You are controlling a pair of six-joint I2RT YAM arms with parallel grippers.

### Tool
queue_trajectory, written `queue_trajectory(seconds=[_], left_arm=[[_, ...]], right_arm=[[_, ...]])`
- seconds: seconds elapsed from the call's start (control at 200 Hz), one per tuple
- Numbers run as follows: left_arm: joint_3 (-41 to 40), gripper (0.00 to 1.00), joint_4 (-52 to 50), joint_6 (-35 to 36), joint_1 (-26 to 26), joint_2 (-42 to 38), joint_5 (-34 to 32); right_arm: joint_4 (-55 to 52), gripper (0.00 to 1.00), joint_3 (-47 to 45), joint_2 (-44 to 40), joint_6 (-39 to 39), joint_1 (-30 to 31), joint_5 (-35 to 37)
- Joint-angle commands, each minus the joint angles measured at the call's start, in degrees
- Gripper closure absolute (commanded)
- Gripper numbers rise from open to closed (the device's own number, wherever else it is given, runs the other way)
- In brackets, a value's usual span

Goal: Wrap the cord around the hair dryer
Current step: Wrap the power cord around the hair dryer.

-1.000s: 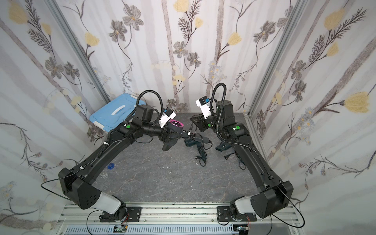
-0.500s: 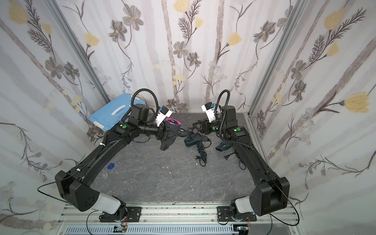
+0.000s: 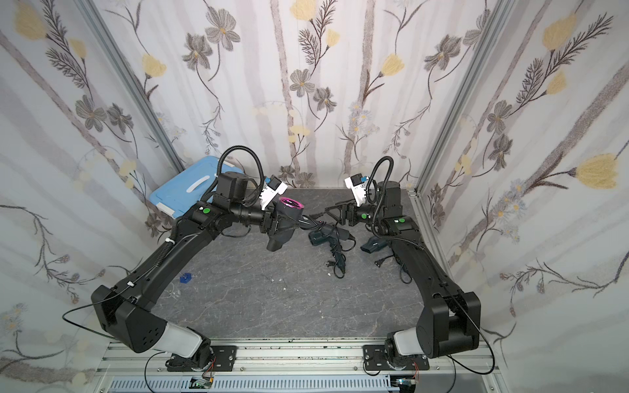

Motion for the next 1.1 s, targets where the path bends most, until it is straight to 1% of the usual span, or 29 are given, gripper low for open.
queue_trajectory(seconds=[0.0,0.08,0.175,0.31,0.42,0.54,0.669,0.739,0.764,0.904,1.094], left_arm=[[0.74,1.00,3.01,0.76,-0.11,-0.10,8.13],[0.74,1.00,2.67,1.17,-0.07,-0.14,7.92],[0.37,1.00,3.14,1.20,-0.03,-0.49,6.85],[-2.35,1.00,9.47,-3.21,0.66,-1.65,6.03],[-3.38,1.00,11.60,-4.97,1.13,-1.56,7.10],[-3.30,1.00,11.61,-5.84,1.22,-0.41,9.36],[-3.59,1.00,13.08,-8.17,1.21,1.49,12.37],[-4.27,1.00,16.55,-10.85,1.21,2.59,14.02],[-6.01,1.00,17.47,-11.66,1.20,2.95,14.40],[-7.91,1.00,20.83,-13.90,1.21,4.22,14.88],[-8.01,1.00,23.44,-16.12,1.21,5.43,15.41]], right_arm=[[4.91,0.27,-1.03,0.42,2.33,-0.60,0.93],[5.87,0.24,-1.75,0.33,2.81,-0.77,0.31],[6.28,0.24,-2.53,0.01,2.90,-0.86,0.00],[6.06,0.25,-4.78,-0.72,1.98,-0.86,-1.41],[6.63,0.25,-6.63,-1.92,2.01,-0.95,-1.92],[6.75,0.25,-6.94,-2.52,1.84,-1.62,-1.70],[6.85,0.24,-5.96,-2.28,1.76,-2.93,-2.09],[6.64,0.23,-5.21,-1.85,1.58,-3.68,-2.51],[6.62,0.23,-4.98,-1.74,1.50,-3.98,-2.64],[5.41,0.23,-3.16,-0.80,0.67,-6.38,-4.12],[3.77,0.22,-0.32,0.15,-0.34,-10.02,-6.76]])
